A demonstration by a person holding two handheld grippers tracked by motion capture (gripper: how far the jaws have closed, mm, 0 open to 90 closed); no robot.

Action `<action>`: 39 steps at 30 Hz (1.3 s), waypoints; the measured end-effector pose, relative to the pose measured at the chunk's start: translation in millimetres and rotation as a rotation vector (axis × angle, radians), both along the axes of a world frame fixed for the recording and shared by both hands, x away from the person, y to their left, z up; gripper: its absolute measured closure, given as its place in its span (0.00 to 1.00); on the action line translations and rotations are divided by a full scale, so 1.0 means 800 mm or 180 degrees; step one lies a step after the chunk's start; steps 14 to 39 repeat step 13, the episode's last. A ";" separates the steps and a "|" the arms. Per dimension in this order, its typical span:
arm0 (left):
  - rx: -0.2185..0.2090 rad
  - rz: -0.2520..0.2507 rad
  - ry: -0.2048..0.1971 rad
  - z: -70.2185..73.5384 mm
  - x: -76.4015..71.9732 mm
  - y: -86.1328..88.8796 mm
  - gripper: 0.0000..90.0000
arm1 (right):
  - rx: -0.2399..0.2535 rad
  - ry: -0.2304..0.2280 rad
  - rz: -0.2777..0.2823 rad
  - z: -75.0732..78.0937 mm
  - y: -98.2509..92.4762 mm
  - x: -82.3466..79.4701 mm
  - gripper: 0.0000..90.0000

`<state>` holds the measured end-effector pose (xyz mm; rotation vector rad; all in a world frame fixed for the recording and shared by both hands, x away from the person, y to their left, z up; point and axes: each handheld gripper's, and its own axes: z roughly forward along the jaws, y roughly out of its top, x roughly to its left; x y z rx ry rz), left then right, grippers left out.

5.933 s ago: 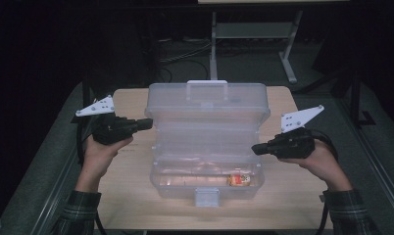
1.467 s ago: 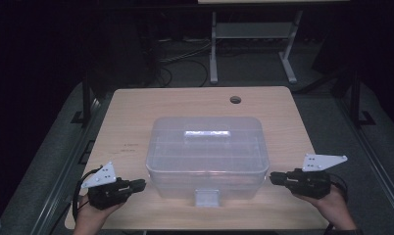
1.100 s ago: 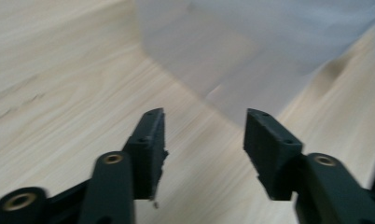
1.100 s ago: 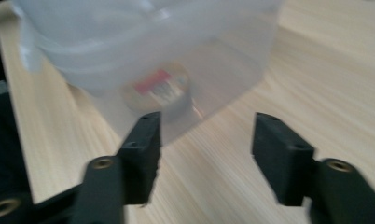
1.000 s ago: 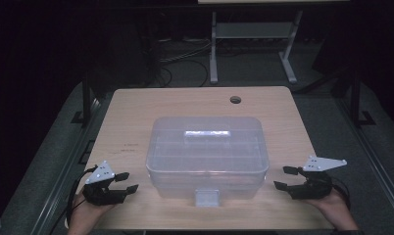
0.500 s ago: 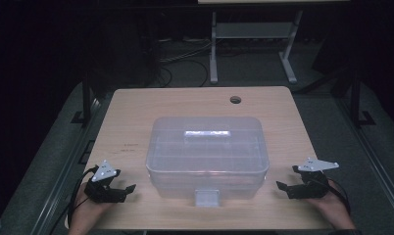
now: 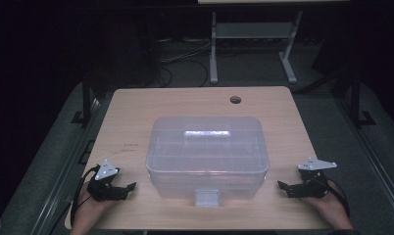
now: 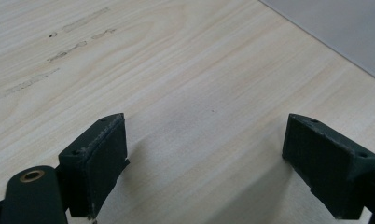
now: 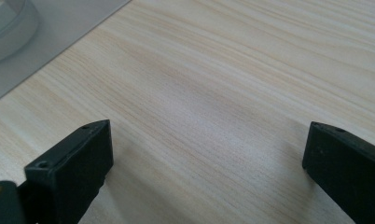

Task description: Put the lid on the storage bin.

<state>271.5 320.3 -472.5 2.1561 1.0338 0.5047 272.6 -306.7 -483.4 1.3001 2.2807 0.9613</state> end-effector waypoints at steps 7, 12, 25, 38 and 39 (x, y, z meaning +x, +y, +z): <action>-0.0113 0.0000 0.0069 -0.003 0.003 0.003 0.14 | -0.0008 0.0001 -0.0018 0.000 0.000 -0.001 0.02; -0.0115 0.0015 0.0069 -0.003 0.002 0.003 0.14 | -0.0006 0.0001 -0.0060 0.000 0.000 -0.001 0.02; -0.0116 0.0015 0.0069 -0.003 0.002 0.003 0.14 | -0.0004 0.0002 -0.0074 0.000 0.000 -0.001 0.02; -0.0116 0.0015 0.0069 -0.003 0.002 0.003 0.14 | -0.0004 0.0002 -0.0074 0.000 0.000 -0.001 0.02; -0.0116 0.0015 0.0069 -0.003 0.002 0.003 0.14 | -0.0004 0.0002 -0.0074 0.000 0.000 -0.001 0.02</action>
